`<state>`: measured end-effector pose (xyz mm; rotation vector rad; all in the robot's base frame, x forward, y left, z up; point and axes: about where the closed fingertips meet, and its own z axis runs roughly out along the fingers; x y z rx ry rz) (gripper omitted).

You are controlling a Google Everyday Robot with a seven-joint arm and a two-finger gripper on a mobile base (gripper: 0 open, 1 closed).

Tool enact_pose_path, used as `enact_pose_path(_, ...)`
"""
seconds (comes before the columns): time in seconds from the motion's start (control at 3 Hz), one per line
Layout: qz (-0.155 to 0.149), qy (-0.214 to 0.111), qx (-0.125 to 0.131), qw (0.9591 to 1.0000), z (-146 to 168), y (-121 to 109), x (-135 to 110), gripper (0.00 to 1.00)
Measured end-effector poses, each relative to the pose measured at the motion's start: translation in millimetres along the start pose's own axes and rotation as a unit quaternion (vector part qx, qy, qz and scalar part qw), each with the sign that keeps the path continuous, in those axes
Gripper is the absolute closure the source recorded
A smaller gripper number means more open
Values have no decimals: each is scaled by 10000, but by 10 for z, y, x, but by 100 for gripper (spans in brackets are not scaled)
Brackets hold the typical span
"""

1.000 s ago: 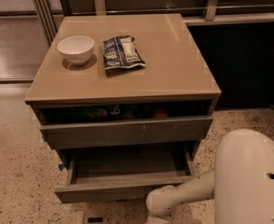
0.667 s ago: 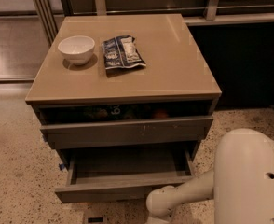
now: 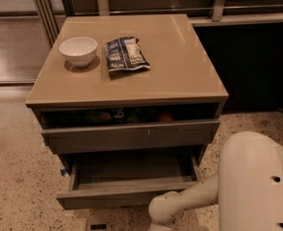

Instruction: Close middle drawer

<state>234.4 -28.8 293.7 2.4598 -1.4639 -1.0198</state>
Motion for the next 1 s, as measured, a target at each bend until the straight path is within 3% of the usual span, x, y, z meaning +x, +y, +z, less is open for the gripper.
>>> enact_pose_path(1.0, -27, 23, 86, 10000, -2, -51, -96, 0)
